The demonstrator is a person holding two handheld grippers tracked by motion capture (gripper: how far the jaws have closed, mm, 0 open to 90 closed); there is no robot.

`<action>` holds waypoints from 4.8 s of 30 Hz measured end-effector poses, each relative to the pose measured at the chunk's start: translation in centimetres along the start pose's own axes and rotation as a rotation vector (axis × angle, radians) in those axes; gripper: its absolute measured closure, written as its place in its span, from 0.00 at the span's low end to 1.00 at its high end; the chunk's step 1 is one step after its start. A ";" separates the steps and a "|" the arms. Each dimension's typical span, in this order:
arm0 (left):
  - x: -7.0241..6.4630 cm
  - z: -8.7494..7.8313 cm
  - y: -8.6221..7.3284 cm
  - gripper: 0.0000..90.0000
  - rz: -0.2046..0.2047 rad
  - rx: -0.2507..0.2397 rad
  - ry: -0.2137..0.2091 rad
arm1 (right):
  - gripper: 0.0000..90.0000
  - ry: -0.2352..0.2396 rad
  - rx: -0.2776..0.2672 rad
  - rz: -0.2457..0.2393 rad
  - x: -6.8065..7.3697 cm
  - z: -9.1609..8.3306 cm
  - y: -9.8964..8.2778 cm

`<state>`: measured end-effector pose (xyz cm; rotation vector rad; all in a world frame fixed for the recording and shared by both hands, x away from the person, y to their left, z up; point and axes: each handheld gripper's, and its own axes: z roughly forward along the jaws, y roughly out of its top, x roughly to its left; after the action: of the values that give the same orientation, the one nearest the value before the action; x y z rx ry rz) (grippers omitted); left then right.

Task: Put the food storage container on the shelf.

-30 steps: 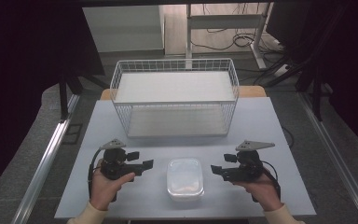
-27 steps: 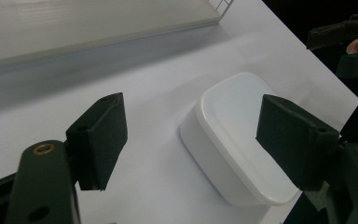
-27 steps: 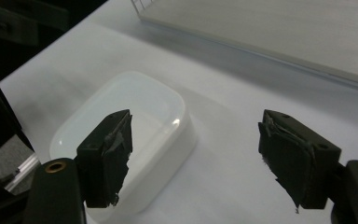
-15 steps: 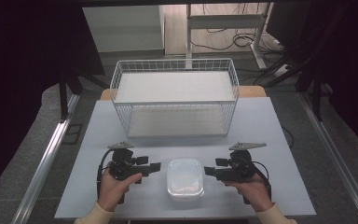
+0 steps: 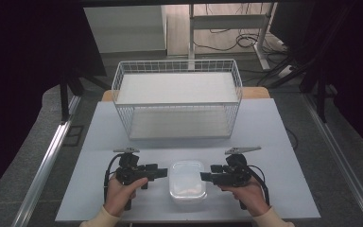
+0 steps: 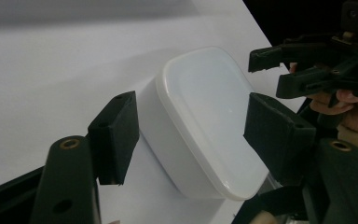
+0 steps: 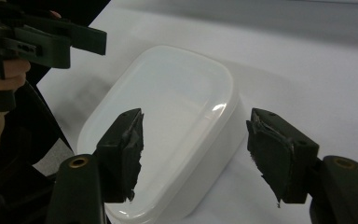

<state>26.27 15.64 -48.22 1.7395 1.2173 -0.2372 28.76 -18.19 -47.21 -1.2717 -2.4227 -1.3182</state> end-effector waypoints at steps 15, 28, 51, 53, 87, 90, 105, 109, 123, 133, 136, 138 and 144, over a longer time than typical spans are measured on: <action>0.7 2.2 -0.7 0.49 -0.092 0.057 -0.071 | 0.50 0.053 0.023 0.086 -0.5 1.5 -0.8; 0.9 3.0 -1.4 0.74 -0.141 0.074 -0.078 | 0.70 0.079 -0.003 0.205 -1.1 1.4 -1.6; -0.8 0.7 -1.3 0.89 -0.031 0.010 -0.095 | 0.88 0.124 -0.083 0.172 -0.3 -0.5 -1.7; -0.9 0.5 -1.2 0.90 -0.020 0.004 -0.102 | 0.88 0.123 -0.088 0.151 -0.2 -0.7 -1.5; -2.3 -1.6 2.3 0.90 0.085 -0.052 -0.099 | 0.88 0.108 -0.144 0.032 1.2 -2.5 2.6; -2.4 -1.8 2.9 0.90 0.093 -0.054 -0.097 | 0.88 0.102 -0.147 0.018 1.2 -2.7 3.1; -3.4 -3.4 8.2 0.90 0.152 -0.098 -0.104 | 0.88 0.083 -0.195 -0.043 1.7 -4.5 8.5; -3.4 -3.7 9.5 0.90 0.159 -0.100 -0.107 | 0.88 0.073 -0.199 -0.061 1.9 -4.9 10.1; -3.7 -4.8 12.9 0.90 0.183 -0.115 -0.096 | 0.88 0.057 -0.211 -0.096 2.1 -5.5 13.6; -4.5 -5.3 14.7 0.90 0.204 -0.124 -0.090 | 0.88 0.055 -0.224 -0.107 2.1 -6.3 15.1; -4.9 -5.5 15.1 0.90 0.208 -0.125 -0.083 | 0.88 0.064 -0.235 -0.109 2.1 -6.6 15.6; -5.0 -5.6 15.5 0.90 0.215 -0.127 -0.081 | 0.88 0.064 -0.240 -0.113 2.1 -6.7 15.8; -5.8 -6.1 16.9 0.90 0.237 -0.133 -0.067 | 0.88 0.065 -0.250 -0.121 2.2 -7.4 17.0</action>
<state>34.98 16.19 -31.50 1.7270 0.9473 -0.0722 37.35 -17.63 -30.66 -1.1265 -2.3822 -1.7130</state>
